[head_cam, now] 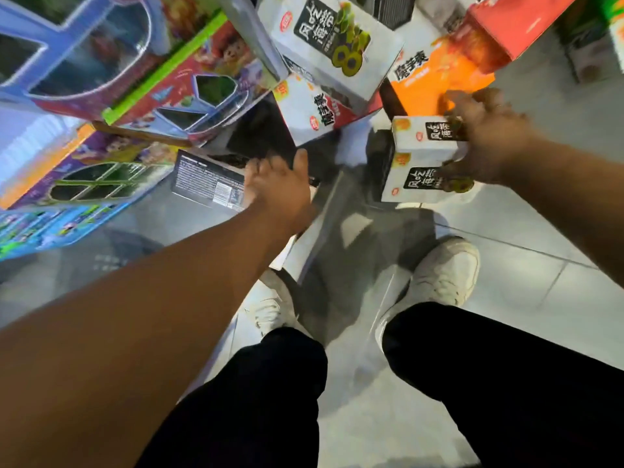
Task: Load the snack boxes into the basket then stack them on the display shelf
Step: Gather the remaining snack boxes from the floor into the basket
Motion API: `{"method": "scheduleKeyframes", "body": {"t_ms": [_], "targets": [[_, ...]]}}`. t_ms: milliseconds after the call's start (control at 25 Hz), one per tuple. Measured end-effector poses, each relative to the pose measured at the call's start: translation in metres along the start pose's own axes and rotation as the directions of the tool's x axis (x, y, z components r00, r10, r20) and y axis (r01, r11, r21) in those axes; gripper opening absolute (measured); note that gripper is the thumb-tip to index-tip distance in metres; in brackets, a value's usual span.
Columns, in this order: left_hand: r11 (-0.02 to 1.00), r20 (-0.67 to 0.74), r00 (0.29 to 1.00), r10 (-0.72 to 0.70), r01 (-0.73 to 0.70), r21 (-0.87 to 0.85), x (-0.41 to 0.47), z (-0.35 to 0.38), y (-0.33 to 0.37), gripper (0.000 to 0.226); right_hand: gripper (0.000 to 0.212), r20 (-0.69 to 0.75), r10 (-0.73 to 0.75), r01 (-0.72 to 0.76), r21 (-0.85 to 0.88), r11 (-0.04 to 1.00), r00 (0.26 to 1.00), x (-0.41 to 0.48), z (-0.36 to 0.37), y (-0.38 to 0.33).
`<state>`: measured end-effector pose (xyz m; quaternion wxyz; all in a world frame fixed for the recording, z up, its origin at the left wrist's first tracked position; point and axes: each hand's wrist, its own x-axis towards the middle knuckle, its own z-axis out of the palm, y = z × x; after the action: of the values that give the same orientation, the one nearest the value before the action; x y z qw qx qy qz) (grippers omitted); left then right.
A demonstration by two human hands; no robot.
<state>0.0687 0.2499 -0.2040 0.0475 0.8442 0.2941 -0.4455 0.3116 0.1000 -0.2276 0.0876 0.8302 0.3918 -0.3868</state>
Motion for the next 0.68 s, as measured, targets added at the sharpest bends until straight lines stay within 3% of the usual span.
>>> {"method": "scheduleKeyframes", "body": {"t_ms": [160,280,440,520,680], "targets": [[0.995,-0.138,0.99,0.019,-0.032,-0.093,-0.007,0.0,-0.006,0.069,0.095,0.007,0.037,-0.037,-0.006,0.999,0.999,-0.02,0.007,0.001],[0.946,-0.13,0.991,0.041,-0.081,-0.314,-0.04,-0.013,-0.019,0.069,0.081,0.042,0.174,-0.179,0.253,0.951,0.984,-0.063,-0.001,0.0],[0.636,-0.07,0.997,-0.011,-0.047,-0.77,-0.105,-0.051,-0.041,0.068,0.069,0.224,0.268,-0.344,0.729,0.592,0.937,-0.15,-0.023,-0.016],[0.48,-0.05,0.999,-0.003,-0.042,-0.876,-0.143,-0.072,-0.055,0.062,0.064,0.25,0.235,-0.334,0.826,0.454,0.939,-0.2,-0.041,-0.03],[0.177,-0.073,0.996,-0.042,-0.065,-0.982,-0.246,-0.121,-0.094,0.054,0.063,0.24,0.162,-0.28,0.908,0.311,0.957,-0.309,-0.103,-0.071]]}}
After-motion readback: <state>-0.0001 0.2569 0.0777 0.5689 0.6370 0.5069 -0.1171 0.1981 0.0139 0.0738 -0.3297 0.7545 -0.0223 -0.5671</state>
